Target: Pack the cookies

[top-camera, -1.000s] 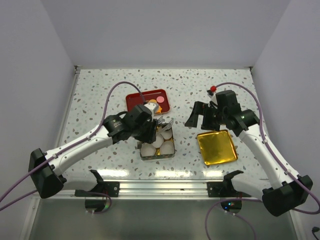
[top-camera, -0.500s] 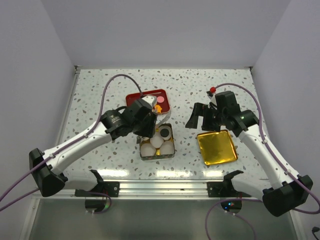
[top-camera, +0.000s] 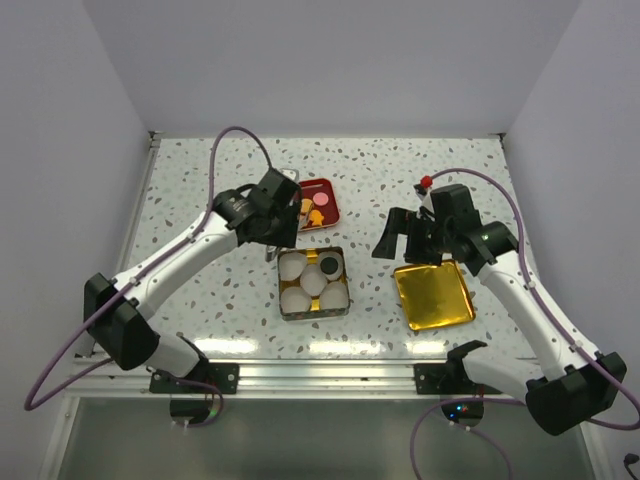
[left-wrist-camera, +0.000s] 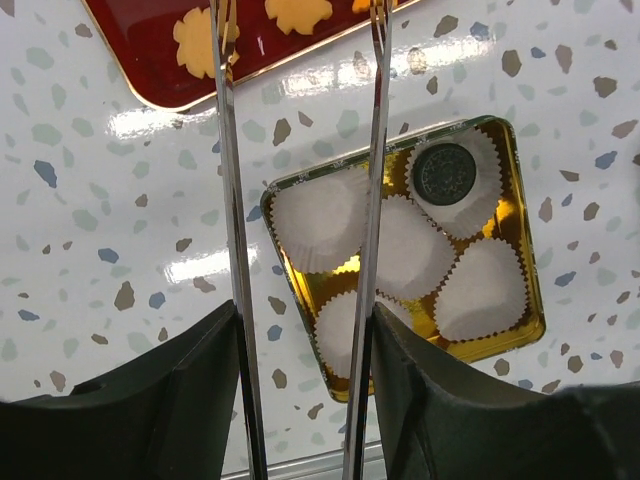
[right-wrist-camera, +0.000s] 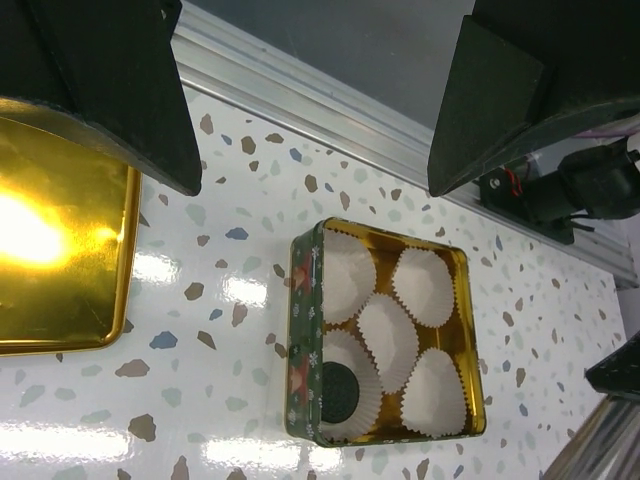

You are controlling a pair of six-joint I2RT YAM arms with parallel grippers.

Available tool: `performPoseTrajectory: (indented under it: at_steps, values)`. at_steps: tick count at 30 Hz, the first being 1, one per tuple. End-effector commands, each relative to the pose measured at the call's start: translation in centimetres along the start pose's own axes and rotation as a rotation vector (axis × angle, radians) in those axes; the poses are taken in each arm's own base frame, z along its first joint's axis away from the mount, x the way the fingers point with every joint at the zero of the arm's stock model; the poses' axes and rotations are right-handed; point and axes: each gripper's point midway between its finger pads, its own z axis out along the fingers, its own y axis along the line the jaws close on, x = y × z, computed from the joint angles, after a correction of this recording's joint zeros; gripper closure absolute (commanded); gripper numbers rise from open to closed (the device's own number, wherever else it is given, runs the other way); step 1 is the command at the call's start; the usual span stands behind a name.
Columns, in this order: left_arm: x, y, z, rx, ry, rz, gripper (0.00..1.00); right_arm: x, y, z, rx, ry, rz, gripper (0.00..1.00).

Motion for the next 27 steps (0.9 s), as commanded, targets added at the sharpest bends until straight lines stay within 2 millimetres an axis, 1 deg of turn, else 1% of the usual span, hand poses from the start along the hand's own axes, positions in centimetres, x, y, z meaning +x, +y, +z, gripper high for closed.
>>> performPoseTrajectory:
  at_steps: [1, 4, 5, 12, 17, 27]
  values:
    - [-1.5, 0.1, -0.1, -0.023, -0.02, 0.019, 0.44, -0.1, 0.0, -0.4, 0.002, -0.021, -0.024, 0.01]
    - [-1.8, 0.0, 0.7, -0.043, -0.011, 0.02, 0.44, 0.0, 0.0, -0.3, 0.003, -0.018, -0.025, 0.01]
    - [-1.8, 0.0, 1.2, -0.051, 0.002, 0.02, 0.44, 0.0, -0.1, -0.3, 0.005, -0.017, -0.026, 0.01]
    - [-1.1, -0.1, 2.6, -0.067, 0.04, 0.029, 0.44, 0.1, 0.0, 0.0, 0.009, -0.013, -0.039, 0.01]
    - [-0.6, 0.2, 3.6, -0.094, 0.065, 0.033, 0.44, 0.1, 0.2, 0.1, 0.009, -0.009, -0.053, 0.01]
    - [-0.4, -0.4, 5.4, -0.098, 0.094, 0.029, 0.45, 0.4, 0.2, 0.3, 0.015, -0.003, -0.074, 0.01]
